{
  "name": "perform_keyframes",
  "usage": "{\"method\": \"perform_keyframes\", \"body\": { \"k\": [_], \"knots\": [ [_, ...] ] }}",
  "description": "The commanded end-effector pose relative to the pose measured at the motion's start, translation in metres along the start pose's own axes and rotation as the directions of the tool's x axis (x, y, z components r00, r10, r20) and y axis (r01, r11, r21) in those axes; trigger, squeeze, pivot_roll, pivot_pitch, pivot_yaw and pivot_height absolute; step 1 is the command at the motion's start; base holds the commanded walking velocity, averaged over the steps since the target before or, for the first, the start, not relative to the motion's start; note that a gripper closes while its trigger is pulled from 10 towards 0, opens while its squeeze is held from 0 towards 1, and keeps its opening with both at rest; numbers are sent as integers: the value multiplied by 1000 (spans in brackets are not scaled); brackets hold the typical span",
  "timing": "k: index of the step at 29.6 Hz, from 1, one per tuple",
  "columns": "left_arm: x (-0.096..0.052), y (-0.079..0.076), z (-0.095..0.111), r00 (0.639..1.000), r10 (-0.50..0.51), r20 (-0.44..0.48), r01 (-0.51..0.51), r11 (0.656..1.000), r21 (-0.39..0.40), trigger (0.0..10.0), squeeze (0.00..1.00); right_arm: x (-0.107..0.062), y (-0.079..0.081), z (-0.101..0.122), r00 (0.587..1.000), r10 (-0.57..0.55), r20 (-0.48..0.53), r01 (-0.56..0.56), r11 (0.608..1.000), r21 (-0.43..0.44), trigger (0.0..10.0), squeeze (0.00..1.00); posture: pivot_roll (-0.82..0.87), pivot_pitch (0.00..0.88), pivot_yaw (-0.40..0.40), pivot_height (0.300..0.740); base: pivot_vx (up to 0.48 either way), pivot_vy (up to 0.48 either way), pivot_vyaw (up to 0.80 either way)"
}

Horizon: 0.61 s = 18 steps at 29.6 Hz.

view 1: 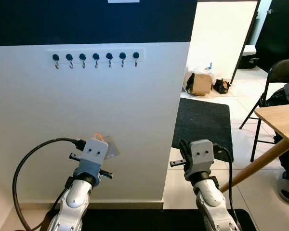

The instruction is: Hang keys on a hook

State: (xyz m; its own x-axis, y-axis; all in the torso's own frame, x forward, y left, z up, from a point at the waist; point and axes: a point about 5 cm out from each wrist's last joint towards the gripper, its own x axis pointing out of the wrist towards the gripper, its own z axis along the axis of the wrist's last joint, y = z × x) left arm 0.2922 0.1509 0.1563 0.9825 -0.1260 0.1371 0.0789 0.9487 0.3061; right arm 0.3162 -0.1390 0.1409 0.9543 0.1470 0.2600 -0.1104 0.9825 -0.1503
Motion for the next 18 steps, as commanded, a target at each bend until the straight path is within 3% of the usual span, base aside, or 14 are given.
{"method": "perform_keyframes", "body": {
  "k": [1,6,18],
  "knots": [
    [-1,-2,-6,1000,-12,-26,12,1000,24,10000,0,-2,-1,-1,1000,-10,-7,10,1000,-1,10000,0,77,108,73,740,0,-469,0],
    [-1,-2,-8,999,-12,-40,13,1000,26,10000,0,-3,-1,-1,1000,-12,-9,12,1000,-2,10000,0,77,109,75,740,0,-382,0],
    [-1,0,-9,999,5,-54,-3,1000,29,10000,0,-3,-1,-1,1000,-9,-10,9,1000,0,10000,0,81,110,71,740,0,0,0]
  ]
}}
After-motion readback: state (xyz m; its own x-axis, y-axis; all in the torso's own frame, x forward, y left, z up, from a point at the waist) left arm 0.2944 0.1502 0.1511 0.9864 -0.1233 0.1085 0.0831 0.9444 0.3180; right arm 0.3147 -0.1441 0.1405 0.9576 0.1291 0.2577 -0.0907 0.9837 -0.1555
